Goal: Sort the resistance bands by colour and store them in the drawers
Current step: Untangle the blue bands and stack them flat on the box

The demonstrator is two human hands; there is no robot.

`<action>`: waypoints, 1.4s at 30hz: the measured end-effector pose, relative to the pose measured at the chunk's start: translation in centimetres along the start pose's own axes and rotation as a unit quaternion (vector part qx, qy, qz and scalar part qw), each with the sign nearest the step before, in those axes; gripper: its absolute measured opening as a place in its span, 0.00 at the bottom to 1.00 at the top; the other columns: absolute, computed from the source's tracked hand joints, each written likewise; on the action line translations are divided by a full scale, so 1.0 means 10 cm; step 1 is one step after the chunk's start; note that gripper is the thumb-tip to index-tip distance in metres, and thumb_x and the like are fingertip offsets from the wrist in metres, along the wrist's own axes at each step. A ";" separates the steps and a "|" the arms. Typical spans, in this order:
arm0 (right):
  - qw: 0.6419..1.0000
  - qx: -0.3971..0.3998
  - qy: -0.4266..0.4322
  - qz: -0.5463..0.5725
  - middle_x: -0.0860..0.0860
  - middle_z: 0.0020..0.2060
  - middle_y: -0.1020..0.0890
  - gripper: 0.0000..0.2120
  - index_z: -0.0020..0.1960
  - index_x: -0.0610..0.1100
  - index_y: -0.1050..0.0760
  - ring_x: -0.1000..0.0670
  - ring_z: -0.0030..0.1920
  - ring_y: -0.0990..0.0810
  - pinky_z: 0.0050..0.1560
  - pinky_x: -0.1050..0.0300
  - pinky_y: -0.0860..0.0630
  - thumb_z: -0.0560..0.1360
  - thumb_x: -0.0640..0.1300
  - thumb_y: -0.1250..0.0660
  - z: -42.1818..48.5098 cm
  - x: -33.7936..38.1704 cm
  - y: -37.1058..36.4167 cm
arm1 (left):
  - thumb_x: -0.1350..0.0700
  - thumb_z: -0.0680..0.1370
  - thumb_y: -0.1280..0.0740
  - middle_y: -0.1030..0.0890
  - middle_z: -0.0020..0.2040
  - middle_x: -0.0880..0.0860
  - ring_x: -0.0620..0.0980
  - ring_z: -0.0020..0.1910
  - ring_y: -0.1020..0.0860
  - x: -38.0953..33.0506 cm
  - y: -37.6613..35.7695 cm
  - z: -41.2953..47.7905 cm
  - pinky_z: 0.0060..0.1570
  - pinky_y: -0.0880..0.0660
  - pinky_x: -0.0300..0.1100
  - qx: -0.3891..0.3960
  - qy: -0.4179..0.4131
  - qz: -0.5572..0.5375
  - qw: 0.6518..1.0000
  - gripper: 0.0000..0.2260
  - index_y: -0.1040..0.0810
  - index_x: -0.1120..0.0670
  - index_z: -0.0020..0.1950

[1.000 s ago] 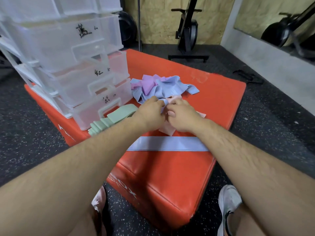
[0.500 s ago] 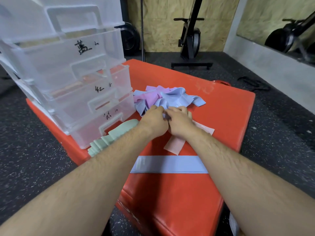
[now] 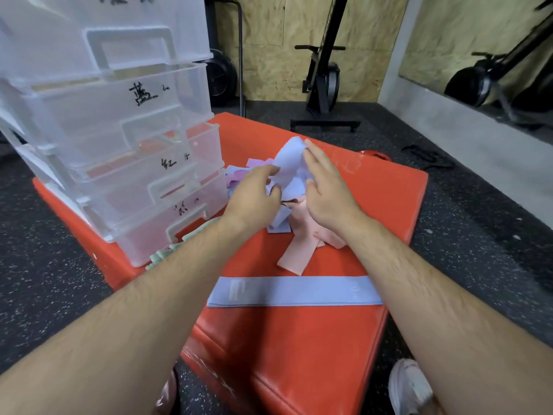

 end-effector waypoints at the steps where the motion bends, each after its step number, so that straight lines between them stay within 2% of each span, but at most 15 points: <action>1: 1.000 -0.015 0.019 0.006 0.47 0.80 0.42 0.30 0.78 0.37 0.40 0.49 0.78 0.43 0.78 0.58 0.46 0.76 0.27 0.47 0.01 0.06 0.10 | 0.59 0.79 0.37 0.23 0.64 0.49 0.46 0.60 0.24 -0.07 0.02 0.00 0.61 0.28 0.40 -0.017 -0.018 -0.024 0.999 0.17 0.26 0.55 0.68; 4: 0.994 -0.064 0.071 0.043 0.48 0.78 0.38 0.29 0.76 0.35 0.36 0.52 0.77 0.41 0.77 0.64 0.47 0.75 0.26 0.46 0.02 0.29 0.40 | 0.55 0.80 0.36 0.23 0.62 0.48 0.44 0.60 0.25 -0.29 0.11 0.01 0.60 0.29 0.38 -0.077 -0.083 -0.072 0.991 0.15 0.25 0.54 0.66; 7: 0.987 -0.079 0.073 0.122 0.54 0.73 0.34 0.27 0.74 0.35 0.31 0.57 0.75 0.37 0.76 0.62 0.41 0.76 0.27 0.46 -0.10 0.47 0.65 | 0.50 0.81 0.38 0.21 0.55 0.47 0.45 0.53 0.22 -0.46 0.17 -0.04 0.53 0.26 0.39 -0.096 -0.056 -0.162 0.981 0.11 0.24 0.51 0.61; 10: 0.981 -0.062 0.042 0.181 0.54 0.71 0.29 0.25 0.70 0.37 0.27 0.57 0.73 0.33 0.74 0.63 0.37 0.76 0.25 0.45 -0.27 0.48 0.80 | 0.45 0.81 0.40 0.20 0.48 0.49 0.49 0.50 0.20 -0.49 0.16 -0.10 0.52 0.22 0.46 -0.070 0.038 -0.246 0.966 0.10 0.26 0.49 0.54; 13: 0.978 -0.028 0.014 0.205 0.50 0.71 0.26 0.24 0.69 0.37 0.25 0.54 0.70 0.28 0.70 0.62 0.32 0.76 0.24 0.44 -0.40 0.41 0.87 | 0.42 0.82 0.41 0.20 0.53 0.49 0.47 0.55 0.21 -0.54 0.11 -0.22 0.54 0.26 0.39 -0.001 0.083 -0.263 0.961 0.12 0.25 0.48 0.55; 15: 0.979 -0.020 -0.008 0.201 0.50 0.69 0.25 0.22 0.68 0.37 0.24 0.53 0.67 0.25 0.66 0.60 0.28 0.77 0.25 0.43 -0.46 0.38 0.89 | 0.42 0.82 0.41 0.20 0.50 0.46 0.40 0.50 0.23 -0.59 0.07 -0.29 0.50 0.29 0.32 0.032 0.079 -0.291 0.953 0.12 0.24 0.48 0.53; 18: 0.985 -0.016 -0.021 0.173 0.52 0.65 0.23 0.19 0.65 0.39 0.22 0.57 0.61 0.24 0.62 0.67 0.29 0.78 0.28 0.40 -0.53 0.36 0.92 | 0.47 0.81 0.35 0.23 0.41 0.45 0.37 0.37 0.26 -0.68 0.05 -0.34 0.38 0.30 0.31 0.055 0.046 -0.294 0.953 0.07 0.24 0.50 0.48; 21: 0.986 -0.025 -0.032 0.163 0.57 0.57 0.20 0.17 0.62 0.44 0.21 0.60 0.53 0.23 0.54 0.68 0.28 0.77 0.30 0.35 -0.57 0.33 0.93 | 0.54 0.79 0.32 0.25 0.38 0.49 0.43 0.35 0.28 -0.69 0.06 -0.35 0.35 0.32 0.37 0.044 0.055 -0.328 0.942 0.06 0.24 0.52 0.43; 24: 0.970 -0.014 -0.082 0.229 0.53 0.51 0.19 0.19 0.56 0.48 0.27 0.61 0.42 0.24 0.45 0.68 0.28 0.73 0.28 0.32 -0.56 0.26 0.84 | 0.55 0.77 0.31 0.23 0.40 0.53 0.49 0.38 0.27 -0.74 0.10 -0.37 0.36 0.31 0.41 0.060 0.072 -0.385 0.918 0.06 0.24 0.53 0.41; 27: 0.955 0.031 -0.144 0.256 0.47 0.50 0.16 0.23 0.56 0.49 0.32 0.53 0.40 0.24 0.45 0.59 0.27 0.70 0.28 0.30 -0.54 0.19 0.64 | 0.56 0.79 0.32 0.22 0.43 0.55 0.49 0.40 0.25 -0.77 0.12 -0.39 0.38 0.28 0.41 0.062 0.069 -0.382 0.920 0.04 0.23 0.56 0.47; 30: 0.947 0.078 -0.168 0.262 0.48 0.48 0.15 0.21 0.57 0.48 0.28 0.51 0.44 0.20 0.48 0.55 0.24 0.71 0.29 0.32 -0.48 0.15 0.52 | 0.53 0.78 0.32 0.21 0.45 0.56 0.50 0.44 0.23 -0.73 0.17 -0.39 0.46 0.27 0.48 0.036 0.065 -0.381 0.922 0.06 0.22 0.56 0.49; 33: 0.962 0.116 -0.169 0.181 0.42 0.47 0.15 0.10 0.53 0.40 0.20 0.51 0.43 0.20 0.46 0.55 0.25 0.73 0.32 0.32 -0.46 0.11 0.45 | 0.53 0.75 0.30 0.20 0.46 0.55 0.52 0.46 0.23 -0.69 0.26 -0.37 0.48 0.29 0.50 0.046 0.063 -0.396 0.915 0.06 0.22 0.54 0.48; 36: 0.980 0.073 -0.149 0.110 0.44 0.39 0.18 0.04 0.48 0.36 0.18 0.54 0.35 0.26 0.40 0.55 0.27 0.76 0.35 0.32 -0.45 0.06 0.45 | 0.54 0.75 0.32 0.20 0.45 0.55 0.54 0.47 0.23 -0.69 0.33 -0.36 0.49 0.29 0.49 0.083 0.047 -0.415 0.905 0.03 0.21 0.52 0.43; 39: 0.976 0.013 -0.145 0.162 0.46 0.40 0.16 0.10 0.52 0.39 0.17 0.60 0.32 0.24 0.37 0.62 0.27 0.76 0.30 0.34 -0.42 0.09 0.50 | 0.50 0.80 0.39 0.16 0.54 0.60 0.58 0.54 0.19 -0.69 0.34 -0.36 0.53 0.25 0.47 0.112 0.075 -0.462 0.877 0.14 0.21 0.59 0.48; 42: 0.971 -0.031 -0.147 0.187 0.36 0.38 0.19 0.13 0.52 0.43 0.21 0.51 0.32 0.26 0.33 0.60 0.29 0.74 0.30 0.39 -0.43 0.16 0.59 | 0.47 0.80 0.36 0.16 0.54 0.57 0.53 0.53 0.17 -0.62 0.30 -0.35 0.51 0.23 0.46 0.071 0.110 -0.393 0.910 0.15 0.20 0.59 0.49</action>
Point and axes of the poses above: each hand's wrist, its own z-axis towards the middle knuckle, its own y-axis out of the back of the hand, x = y × z, the point moved 2 cm from there along z, towards the middle knuckle
